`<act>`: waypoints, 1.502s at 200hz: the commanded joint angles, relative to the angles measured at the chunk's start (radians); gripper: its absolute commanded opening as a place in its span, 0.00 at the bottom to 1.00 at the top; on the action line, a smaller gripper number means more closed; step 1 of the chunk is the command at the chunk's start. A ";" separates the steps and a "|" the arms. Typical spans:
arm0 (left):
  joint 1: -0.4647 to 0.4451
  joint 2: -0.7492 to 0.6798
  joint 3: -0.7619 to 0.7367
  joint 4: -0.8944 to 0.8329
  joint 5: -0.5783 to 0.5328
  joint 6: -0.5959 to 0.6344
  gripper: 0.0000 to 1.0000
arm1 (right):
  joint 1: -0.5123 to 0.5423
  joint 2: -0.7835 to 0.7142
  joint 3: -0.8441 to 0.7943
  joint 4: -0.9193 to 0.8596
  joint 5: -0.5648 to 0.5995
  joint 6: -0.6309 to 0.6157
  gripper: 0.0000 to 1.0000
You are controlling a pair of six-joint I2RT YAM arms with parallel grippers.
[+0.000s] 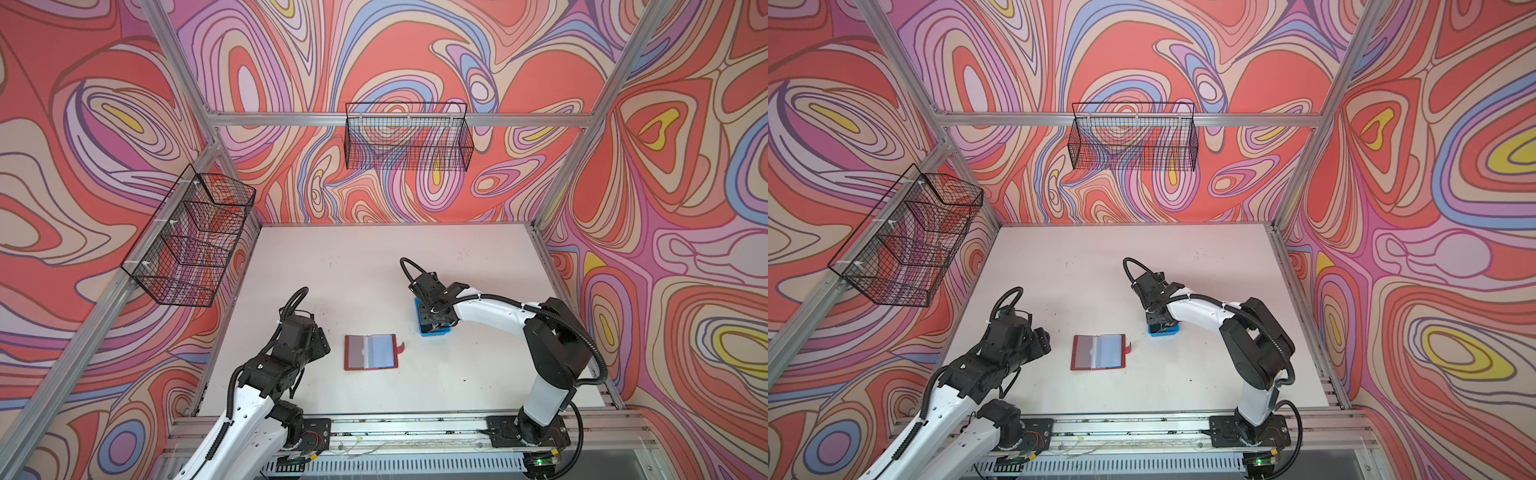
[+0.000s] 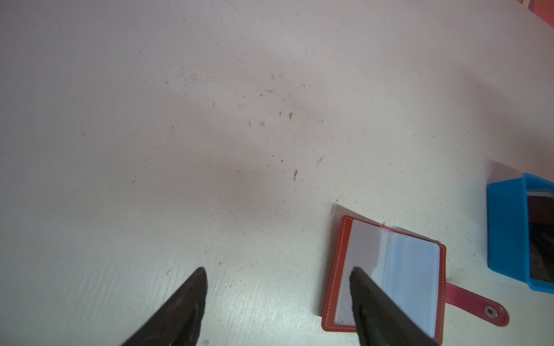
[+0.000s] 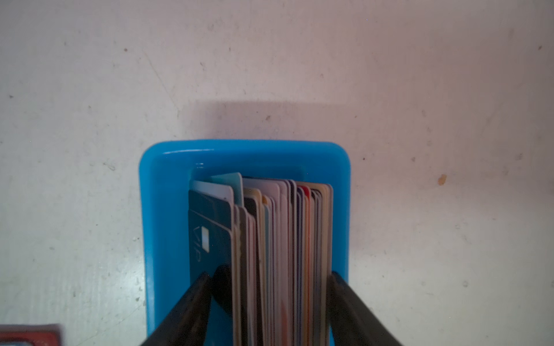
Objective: Put the credit cards into the card holder
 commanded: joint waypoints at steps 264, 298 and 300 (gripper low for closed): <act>-0.001 0.005 -0.014 -0.013 -0.004 0.010 0.77 | 0.019 0.029 -0.022 0.115 -0.074 0.033 0.69; -0.002 0.006 -0.013 -0.013 -0.003 0.008 0.77 | 0.033 0.098 0.024 0.056 0.003 0.019 0.68; -0.001 0.006 -0.013 -0.013 -0.003 0.009 0.77 | 0.033 0.099 0.025 0.050 0.010 0.019 0.68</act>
